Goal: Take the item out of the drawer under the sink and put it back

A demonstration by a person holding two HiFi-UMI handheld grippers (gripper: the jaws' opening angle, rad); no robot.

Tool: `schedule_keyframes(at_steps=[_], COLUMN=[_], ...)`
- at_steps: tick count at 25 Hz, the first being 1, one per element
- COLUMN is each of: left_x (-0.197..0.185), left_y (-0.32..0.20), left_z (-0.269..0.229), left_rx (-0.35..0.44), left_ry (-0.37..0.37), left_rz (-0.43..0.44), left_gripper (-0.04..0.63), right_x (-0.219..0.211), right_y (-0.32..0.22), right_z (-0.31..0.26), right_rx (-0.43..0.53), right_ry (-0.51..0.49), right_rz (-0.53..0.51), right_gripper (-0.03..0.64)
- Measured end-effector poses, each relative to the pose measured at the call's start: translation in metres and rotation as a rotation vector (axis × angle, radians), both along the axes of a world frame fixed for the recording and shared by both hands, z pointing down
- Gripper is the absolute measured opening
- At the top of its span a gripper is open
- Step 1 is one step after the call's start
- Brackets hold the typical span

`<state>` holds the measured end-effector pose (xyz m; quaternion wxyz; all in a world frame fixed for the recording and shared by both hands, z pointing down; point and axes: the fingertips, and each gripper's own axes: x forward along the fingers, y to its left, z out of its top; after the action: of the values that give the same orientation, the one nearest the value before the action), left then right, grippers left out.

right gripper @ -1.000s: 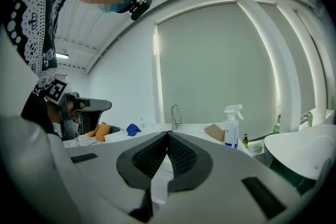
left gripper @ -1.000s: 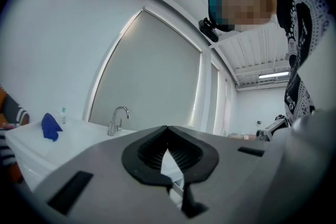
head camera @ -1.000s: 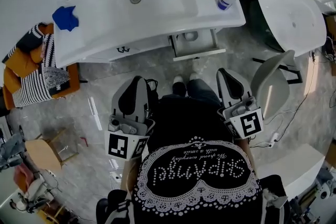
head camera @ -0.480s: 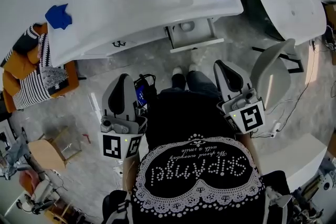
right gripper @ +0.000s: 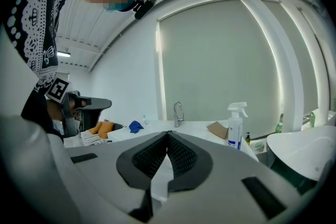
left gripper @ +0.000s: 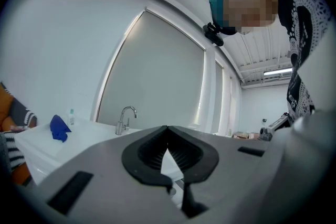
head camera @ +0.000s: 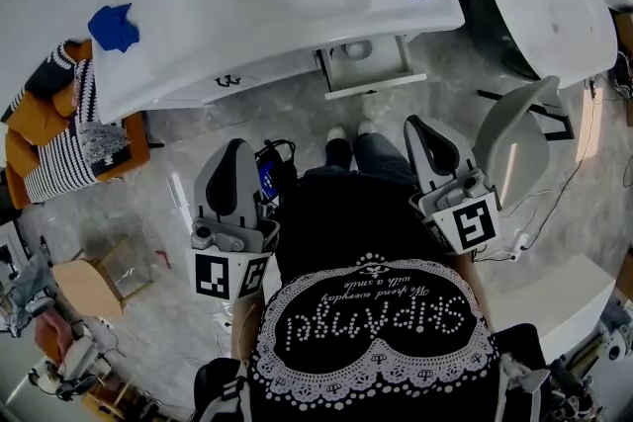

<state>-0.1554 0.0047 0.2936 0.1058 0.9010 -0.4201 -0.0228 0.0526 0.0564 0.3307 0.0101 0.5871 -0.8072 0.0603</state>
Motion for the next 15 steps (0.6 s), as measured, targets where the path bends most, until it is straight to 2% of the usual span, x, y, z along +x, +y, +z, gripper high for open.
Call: schedule_keyframes(at_steps=[3,15], left_x=[-0.0001,0.0030], left_y=[-0.0001,0.0034], left_z=[0.0006,-0.0029], left_rx=[-0.004,0.011], left_ry=[0.001,0.023], left_rz=[-0.001,-0.003], left_gripper=[0.005,0.005], right_x=[-0.0020,0.0019], right_y=[-0.0028,-0.0007], right_z=[-0.0051,0.0033], right_rx=[0.020,-0.007], right_ry=[-0.018,0.005], right_rz=[-0.005,0.000], right_gripper=[0.018,0.018])
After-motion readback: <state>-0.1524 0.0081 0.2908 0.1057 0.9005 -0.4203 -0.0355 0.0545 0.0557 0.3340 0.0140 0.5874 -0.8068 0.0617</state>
